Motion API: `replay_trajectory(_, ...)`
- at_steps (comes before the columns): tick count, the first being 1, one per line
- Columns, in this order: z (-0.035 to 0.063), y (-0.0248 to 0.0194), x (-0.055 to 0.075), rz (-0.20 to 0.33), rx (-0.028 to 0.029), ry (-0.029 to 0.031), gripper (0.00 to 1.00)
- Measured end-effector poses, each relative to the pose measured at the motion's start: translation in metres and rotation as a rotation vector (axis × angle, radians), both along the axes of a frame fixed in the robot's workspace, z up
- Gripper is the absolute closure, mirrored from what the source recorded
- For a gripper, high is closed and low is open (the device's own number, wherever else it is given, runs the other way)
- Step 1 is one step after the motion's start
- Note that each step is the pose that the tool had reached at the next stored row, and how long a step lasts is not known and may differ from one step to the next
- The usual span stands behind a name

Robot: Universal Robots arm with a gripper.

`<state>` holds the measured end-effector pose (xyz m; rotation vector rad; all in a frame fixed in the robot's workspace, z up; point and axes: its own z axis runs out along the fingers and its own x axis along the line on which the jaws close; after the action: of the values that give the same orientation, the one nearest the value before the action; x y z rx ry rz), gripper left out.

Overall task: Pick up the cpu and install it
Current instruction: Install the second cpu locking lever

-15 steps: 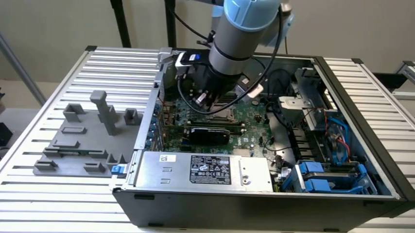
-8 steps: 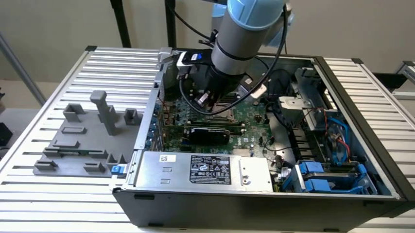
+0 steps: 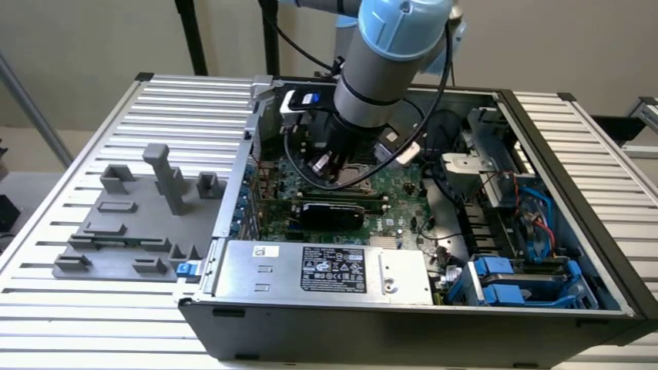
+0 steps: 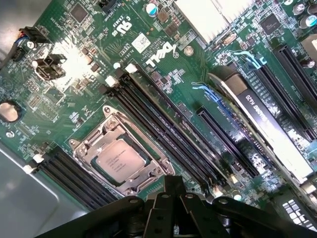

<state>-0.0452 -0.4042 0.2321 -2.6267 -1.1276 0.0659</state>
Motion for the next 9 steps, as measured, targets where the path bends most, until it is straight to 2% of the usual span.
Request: replay_trajectory(9, -0.0155, 0.0001, -0.009, 0.0, 0.0001, -0.0015, 0.89)
